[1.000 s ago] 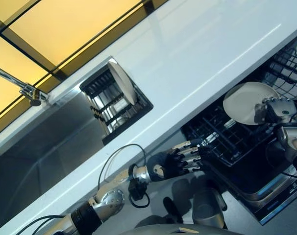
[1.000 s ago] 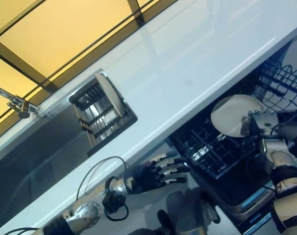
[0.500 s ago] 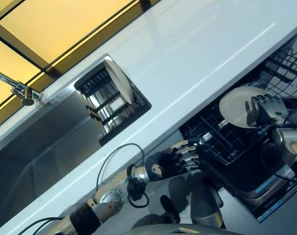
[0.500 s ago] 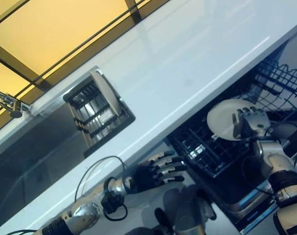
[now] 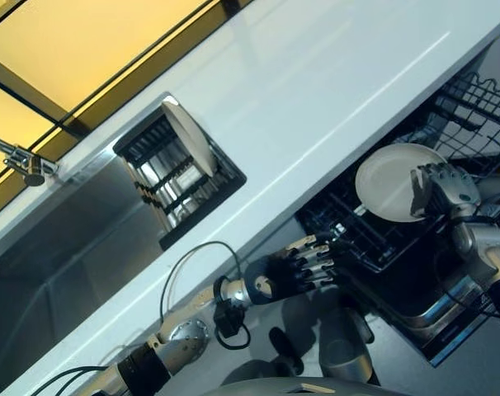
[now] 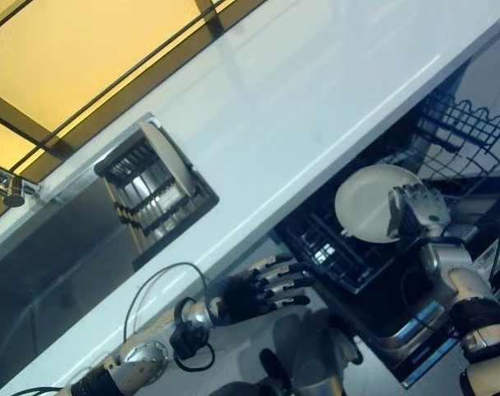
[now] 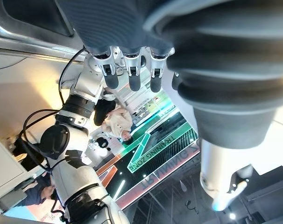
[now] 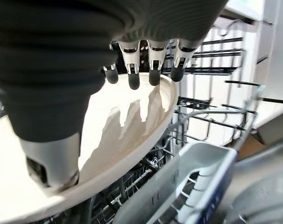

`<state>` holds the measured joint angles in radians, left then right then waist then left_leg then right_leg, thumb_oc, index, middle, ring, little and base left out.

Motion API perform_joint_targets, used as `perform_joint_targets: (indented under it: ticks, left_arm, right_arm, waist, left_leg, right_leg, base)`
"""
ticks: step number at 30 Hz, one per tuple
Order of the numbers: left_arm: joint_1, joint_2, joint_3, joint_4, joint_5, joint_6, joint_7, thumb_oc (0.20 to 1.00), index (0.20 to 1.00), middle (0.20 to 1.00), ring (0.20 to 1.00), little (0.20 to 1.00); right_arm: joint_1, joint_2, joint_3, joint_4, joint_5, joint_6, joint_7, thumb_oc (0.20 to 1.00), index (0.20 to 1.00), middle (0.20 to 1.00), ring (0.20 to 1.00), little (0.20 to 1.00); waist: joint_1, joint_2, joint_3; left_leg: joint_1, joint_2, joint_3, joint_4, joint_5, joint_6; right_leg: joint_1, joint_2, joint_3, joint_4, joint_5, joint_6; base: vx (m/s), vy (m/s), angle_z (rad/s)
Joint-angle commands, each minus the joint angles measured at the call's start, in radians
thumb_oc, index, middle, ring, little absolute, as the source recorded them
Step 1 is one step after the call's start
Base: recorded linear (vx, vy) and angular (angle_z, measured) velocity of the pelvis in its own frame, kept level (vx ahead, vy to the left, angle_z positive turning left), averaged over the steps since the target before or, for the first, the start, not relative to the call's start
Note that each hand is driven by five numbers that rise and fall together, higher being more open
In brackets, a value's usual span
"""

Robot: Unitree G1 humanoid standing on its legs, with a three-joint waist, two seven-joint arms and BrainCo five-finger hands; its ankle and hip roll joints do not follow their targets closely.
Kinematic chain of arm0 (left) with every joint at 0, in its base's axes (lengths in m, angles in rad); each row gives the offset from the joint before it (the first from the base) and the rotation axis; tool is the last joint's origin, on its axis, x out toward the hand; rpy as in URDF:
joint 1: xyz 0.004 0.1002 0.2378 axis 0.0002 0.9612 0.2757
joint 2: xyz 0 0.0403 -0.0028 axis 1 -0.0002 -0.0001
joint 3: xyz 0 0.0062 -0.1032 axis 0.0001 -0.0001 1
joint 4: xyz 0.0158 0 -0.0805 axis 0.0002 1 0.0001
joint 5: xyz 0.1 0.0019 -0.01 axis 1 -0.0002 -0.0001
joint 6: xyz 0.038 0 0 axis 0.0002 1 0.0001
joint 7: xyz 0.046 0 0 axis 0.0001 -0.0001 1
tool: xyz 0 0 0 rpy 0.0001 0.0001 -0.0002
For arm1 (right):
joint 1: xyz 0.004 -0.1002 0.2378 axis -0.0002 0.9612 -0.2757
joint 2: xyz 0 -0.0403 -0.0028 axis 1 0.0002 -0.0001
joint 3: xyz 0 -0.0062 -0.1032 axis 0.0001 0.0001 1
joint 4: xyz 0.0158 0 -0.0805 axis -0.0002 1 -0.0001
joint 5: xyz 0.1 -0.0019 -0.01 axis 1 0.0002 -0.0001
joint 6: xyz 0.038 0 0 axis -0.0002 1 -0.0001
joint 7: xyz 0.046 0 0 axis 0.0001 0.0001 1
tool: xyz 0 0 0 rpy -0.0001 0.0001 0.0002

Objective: Pick up plates and place into dishwasher.

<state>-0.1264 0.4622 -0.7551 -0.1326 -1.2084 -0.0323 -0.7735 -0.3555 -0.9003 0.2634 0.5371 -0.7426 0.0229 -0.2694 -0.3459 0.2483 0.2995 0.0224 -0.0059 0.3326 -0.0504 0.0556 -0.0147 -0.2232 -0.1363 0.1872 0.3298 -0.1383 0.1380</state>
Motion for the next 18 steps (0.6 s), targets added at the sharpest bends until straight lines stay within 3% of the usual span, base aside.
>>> perform_joint_targets:
  ticks: [1, 18]
  left_arm:
    - [0.06, -0.067, 0.045, -0.021, 0.009, -0.044, -0.002, 1.0, 1.0, 1.0, 1.0, 1.0]
    - [0.072, -0.087, 0.052, -0.018, 0.024, -0.044, 0.015, 1.0, 1.0, 1.0, 1.0, 1.0]
  right_arm:
    - [0.059, -0.01, -0.052, -0.094, 0.005, -0.007, -0.042, 1.0, 1.0, 1.0, 1.0, 1.0]
    - [0.12, -0.006, -0.124, -0.265, 0.026, -0.049, -0.012, 1.0, 1.0, 1.0, 1.0, 1.0]
  waist:
    - [-0.03, -0.013, -0.032]
    - [-0.048, -0.03, -0.046]
  left_leg:
    - [-0.048, 0.047, -0.042, 0.259, -0.218, 0.025]
    - [-0.028, 0.042, -0.029, 0.237, -0.222, 0.031]
  right_leg:
    - [-0.042, -0.027, -0.021, -0.139, 0.177, 0.022]
    - [-0.042, -0.016, -0.006, -0.149, 0.182, 0.025]
  base:
    - [-0.05, 0.01, -0.28]
    - [0.0, 0.003, -0.04]
